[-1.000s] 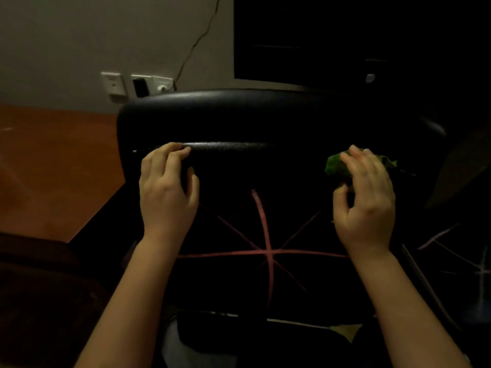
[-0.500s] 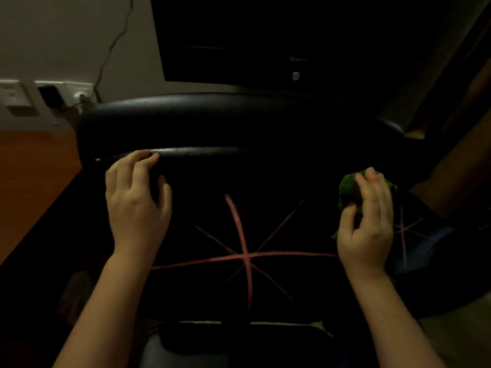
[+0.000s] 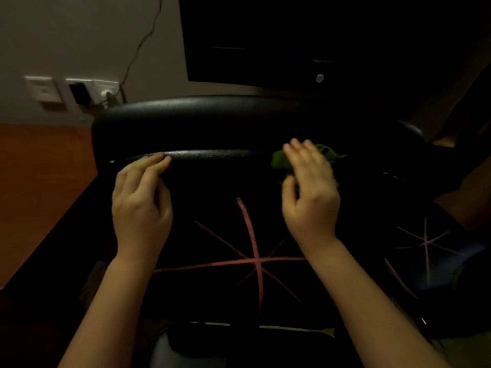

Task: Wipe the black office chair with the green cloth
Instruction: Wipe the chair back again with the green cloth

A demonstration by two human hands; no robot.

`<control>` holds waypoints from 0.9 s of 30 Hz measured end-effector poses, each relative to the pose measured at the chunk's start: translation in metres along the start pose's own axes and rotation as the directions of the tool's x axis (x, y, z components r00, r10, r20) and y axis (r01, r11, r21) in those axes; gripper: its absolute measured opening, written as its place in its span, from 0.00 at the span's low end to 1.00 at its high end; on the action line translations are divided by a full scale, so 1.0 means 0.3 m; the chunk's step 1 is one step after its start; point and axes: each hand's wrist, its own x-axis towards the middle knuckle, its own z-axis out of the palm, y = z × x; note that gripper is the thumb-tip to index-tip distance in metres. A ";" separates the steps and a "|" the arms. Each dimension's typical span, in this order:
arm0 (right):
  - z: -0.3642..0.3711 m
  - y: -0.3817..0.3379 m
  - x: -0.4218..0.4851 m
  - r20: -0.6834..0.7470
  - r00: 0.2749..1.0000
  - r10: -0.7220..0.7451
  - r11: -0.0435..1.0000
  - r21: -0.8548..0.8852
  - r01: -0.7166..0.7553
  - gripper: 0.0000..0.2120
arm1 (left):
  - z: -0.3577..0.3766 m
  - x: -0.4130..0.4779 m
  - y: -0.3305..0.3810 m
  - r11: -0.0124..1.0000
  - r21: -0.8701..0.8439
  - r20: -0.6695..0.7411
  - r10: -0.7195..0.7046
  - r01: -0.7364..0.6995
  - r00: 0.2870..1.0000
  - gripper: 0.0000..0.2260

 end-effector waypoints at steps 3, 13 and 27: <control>0.088 -0.127 0.019 0.052 0.997 -0.055 0.997 0.064 0.052 0.20 | -0.055 -0.011 -0.035 0.998 0.024 0.079 0.049 -0.051 0.996 0.17; 0.264 -0.437 0.001 0.160 0.968 -0.193 0.962 0.225 0.155 0.20 | -0.252 -0.090 -0.212 0.977 0.166 0.080 -0.148 0.134 0.986 0.16; 0.406 -0.670 -0.198 0.307 0.817 -0.489 0.859 0.336 0.388 0.16 | -0.359 -0.206 -0.296 0.945 0.201 0.089 -0.279 0.257 0.956 0.16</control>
